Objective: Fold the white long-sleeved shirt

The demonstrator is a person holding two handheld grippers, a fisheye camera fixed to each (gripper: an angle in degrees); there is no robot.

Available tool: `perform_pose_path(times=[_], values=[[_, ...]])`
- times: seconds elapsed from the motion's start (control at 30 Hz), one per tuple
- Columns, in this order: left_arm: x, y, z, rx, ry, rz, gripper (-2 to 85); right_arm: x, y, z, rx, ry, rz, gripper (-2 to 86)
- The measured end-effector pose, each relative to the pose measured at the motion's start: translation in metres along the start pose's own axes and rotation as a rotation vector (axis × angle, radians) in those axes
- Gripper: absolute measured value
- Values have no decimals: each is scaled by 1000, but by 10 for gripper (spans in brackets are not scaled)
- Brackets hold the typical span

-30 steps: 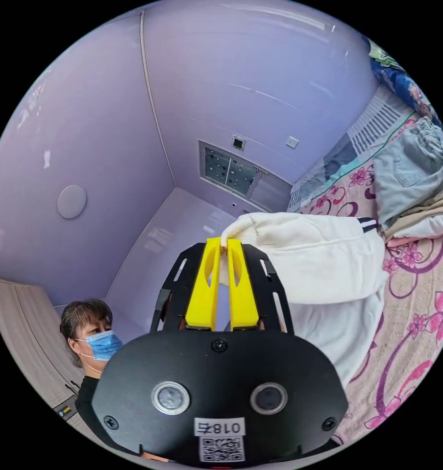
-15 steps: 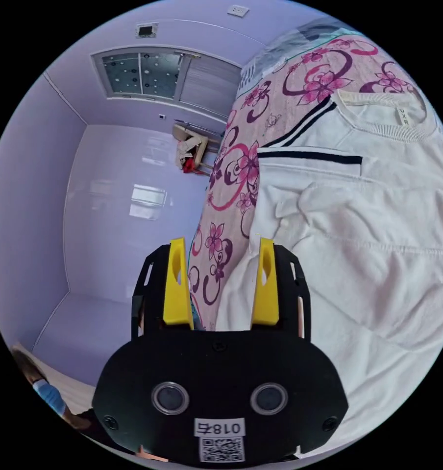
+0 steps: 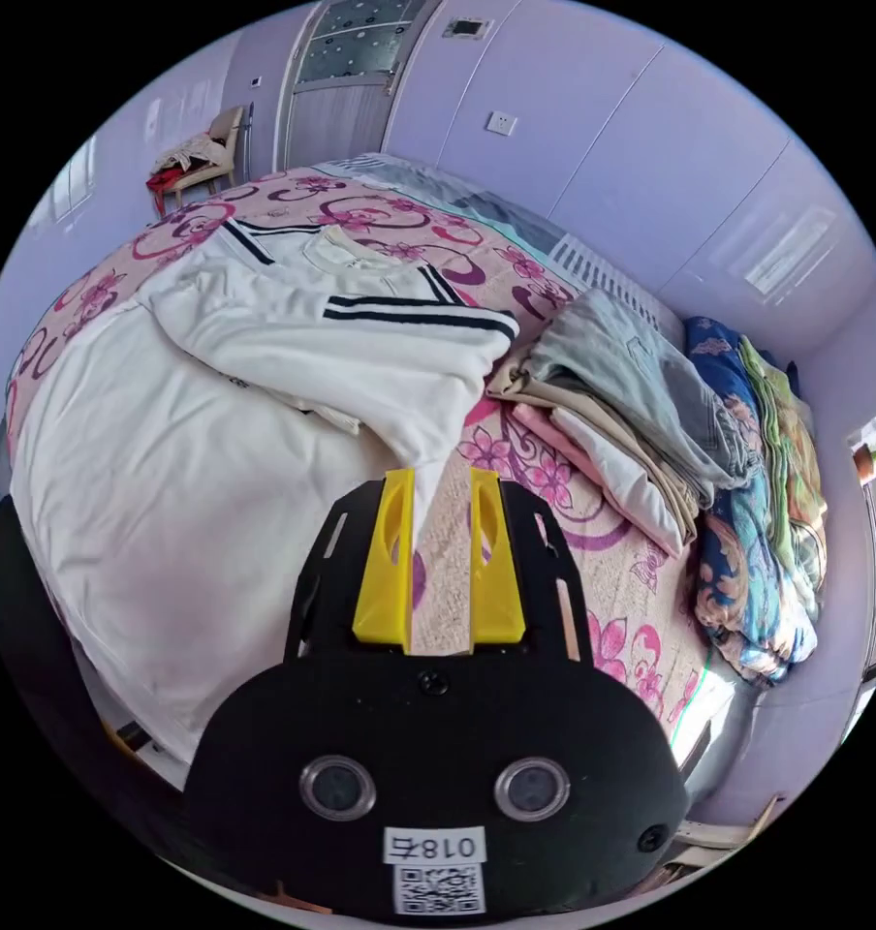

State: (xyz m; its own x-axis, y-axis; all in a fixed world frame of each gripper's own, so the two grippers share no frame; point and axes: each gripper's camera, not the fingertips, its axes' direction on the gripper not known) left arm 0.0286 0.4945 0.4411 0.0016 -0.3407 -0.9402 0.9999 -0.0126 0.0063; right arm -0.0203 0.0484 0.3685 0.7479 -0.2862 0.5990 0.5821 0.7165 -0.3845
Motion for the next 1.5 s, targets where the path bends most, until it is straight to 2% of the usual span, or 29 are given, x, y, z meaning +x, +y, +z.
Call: perform_pose_path(times=[0.17,0.3,0.4,0.53,0.63,0.73,0.8,0.9,1.13,1.37,1.43,1.5], values=[[51,-45,95,-128,15,71,-10,-3,15,30,37,-143,-33,118],[96,-83,177,-205,33,129,-10,-10,-2,52,28,-230,-52,99],[125,-111,235,-254,30,175,-10,-8,0,58,32,-225,20,55],[149,-156,321,-316,17,239,-10,-2,36,46,96,-328,257,38],[164,-194,430,-427,34,308,-10,-6,50,55,93,-314,289,45],[185,-218,556,-543,42,404,-10,1,53,47,170,-319,287,72],[199,-224,649,-625,9,494,-10,1,52,44,174,-276,238,95],[207,-222,745,-723,-89,593,-9,-1,46,52,158,-278,152,120],[224,-222,858,-817,-266,823,-1,-1,40,67,119,-275,49,134],[231,-226,936,-1030,-338,871,134,5,36,74,110,-291,37,119],[231,-222,952,-1060,-347,883,134,5,37,72,127,-280,23,99],[232,-219,971,-1063,-394,889,98,0,38,71,133,-265,-18,74]])
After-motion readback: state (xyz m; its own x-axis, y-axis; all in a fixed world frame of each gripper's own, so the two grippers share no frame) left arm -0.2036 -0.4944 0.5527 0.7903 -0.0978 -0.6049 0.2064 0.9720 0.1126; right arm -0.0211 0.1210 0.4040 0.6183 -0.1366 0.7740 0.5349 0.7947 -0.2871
